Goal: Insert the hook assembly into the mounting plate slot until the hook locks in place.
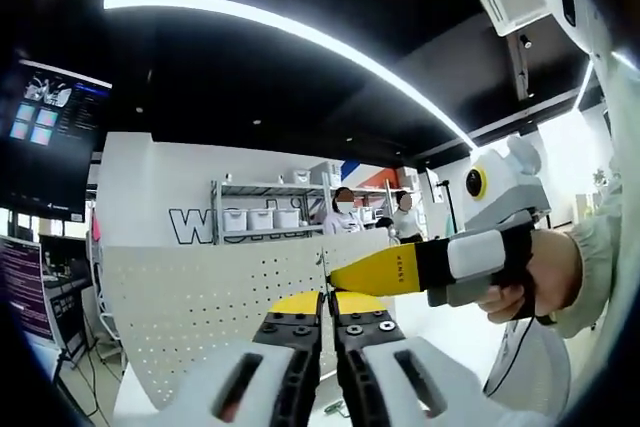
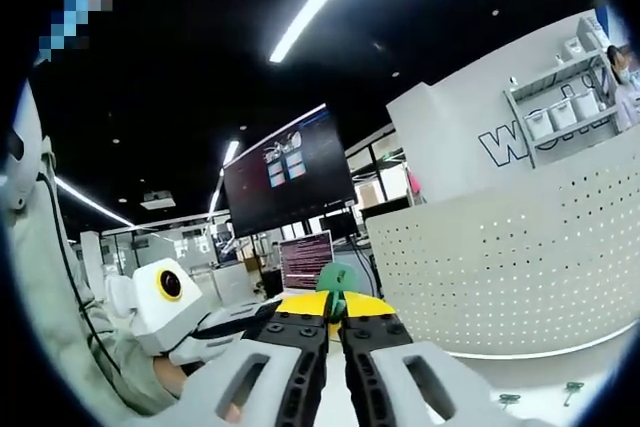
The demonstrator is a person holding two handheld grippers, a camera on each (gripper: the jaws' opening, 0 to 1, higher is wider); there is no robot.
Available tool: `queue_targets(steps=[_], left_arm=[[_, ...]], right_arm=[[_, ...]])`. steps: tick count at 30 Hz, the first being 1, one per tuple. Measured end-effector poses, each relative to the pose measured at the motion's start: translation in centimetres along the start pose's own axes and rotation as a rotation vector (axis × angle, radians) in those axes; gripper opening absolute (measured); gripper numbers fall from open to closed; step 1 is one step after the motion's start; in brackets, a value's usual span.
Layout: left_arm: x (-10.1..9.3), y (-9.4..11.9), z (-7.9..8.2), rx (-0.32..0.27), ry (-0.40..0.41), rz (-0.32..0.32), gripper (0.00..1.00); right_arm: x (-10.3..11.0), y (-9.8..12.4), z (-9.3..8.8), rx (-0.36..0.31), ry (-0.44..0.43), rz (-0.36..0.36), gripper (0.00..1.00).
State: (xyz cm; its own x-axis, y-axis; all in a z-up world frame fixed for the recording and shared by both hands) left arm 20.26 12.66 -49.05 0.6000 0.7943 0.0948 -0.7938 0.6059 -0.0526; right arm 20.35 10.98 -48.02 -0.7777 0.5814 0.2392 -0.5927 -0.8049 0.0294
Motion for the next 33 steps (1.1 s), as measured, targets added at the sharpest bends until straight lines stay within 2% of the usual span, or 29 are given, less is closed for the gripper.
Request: queue_targets(steps=[12, 19, 24, 27, 33], left_arm=[[-0.1, 0.1, 0.0, 0.001, -0.004, -0.007, 0.06], [0.0, 0.2, -0.7, 0.021, 0.022, -0.018, 0.18], [0.7, 0.3, -2.8, 0.090, 0.066, -0.016, 0.32], [1.0, 0.7, -5.0, 0.183, 0.091, -0.019, 0.43], [2.3, 2.2, -8.1, 0.271, 0.123, 0.022, 0.46]], right_arm=[[0.5, 0.1, 0.0, -0.011, 0.073, -0.024, 0.01], [-0.1, 0.1, 0.2, -0.026, 0.084, -0.048, 0.01], [-1.0, 0.0, 0.0, -0.031, 0.087, -0.062, 0.01], [-2.2, 0.0, -0.4, -0.025, 0.100, -0.093, 0.01], [-4.3, 0.0, -0.8, -0.018, 0.152, -0.153, 0.01]])
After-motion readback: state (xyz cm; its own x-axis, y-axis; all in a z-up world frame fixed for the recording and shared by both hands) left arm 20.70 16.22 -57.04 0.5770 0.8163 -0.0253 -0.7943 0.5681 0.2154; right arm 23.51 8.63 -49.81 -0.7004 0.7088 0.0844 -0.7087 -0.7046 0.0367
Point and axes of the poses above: the point that each gripper's makers call its tool centre point, and the gripper's own axes: y roughly backward along the fingers, x roughly to its left, z roughly out of its top, the point moved 1 cm from there along y, roughly backward along the fingers, and after that the axes turned 9 degrees about x, right-handed, at the moved point
